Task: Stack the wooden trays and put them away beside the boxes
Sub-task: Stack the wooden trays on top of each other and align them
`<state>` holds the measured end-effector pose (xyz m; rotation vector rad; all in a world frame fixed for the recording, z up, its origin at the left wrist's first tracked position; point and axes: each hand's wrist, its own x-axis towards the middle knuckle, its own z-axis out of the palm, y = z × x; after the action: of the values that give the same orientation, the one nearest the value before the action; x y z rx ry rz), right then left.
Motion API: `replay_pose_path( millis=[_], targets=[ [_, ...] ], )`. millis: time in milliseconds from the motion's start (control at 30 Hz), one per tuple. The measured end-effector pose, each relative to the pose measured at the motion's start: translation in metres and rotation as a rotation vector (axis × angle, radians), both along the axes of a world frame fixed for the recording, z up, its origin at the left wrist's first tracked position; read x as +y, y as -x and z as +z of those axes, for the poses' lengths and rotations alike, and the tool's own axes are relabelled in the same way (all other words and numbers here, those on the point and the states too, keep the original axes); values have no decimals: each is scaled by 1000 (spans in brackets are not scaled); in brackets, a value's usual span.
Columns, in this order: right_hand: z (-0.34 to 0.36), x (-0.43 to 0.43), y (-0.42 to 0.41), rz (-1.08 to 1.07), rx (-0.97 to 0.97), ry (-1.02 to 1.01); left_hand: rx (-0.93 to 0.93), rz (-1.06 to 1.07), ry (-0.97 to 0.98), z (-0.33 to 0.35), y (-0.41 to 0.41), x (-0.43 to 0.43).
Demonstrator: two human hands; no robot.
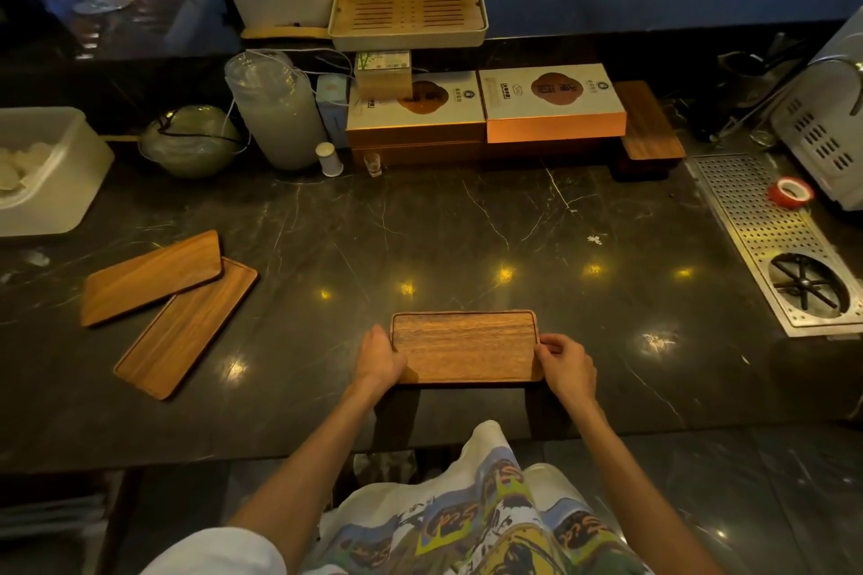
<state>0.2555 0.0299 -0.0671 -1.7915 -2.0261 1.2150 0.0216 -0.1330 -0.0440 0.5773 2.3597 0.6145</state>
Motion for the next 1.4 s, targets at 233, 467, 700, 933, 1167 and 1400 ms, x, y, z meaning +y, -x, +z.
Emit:
replay_pose_path(
  millis=[233, 467, 700, 933, 1167, 1400],
  targets=[
    [-1, 2, 1, -6, 59, 101, -100, -7, -45, 2, -1, -11],
    [17, 1, 9, -3, 3, -53, -245, -25, -30, 6, 13, -27],
    [39, -67, 120, 247, 10, -315, -273, -36, -63, 18, 74, -79],
    [41, -171, 275, 497, 58, -41, -313, 201, -256, 37, 190, -158],
    [58, -203, 422, 543, 31, 29, -122, 552, -278, 37, 336, -234],
    [60, -200, 507, 469, -78, 73, -52, 656, -55, 25, 432, -280]
  ],
)
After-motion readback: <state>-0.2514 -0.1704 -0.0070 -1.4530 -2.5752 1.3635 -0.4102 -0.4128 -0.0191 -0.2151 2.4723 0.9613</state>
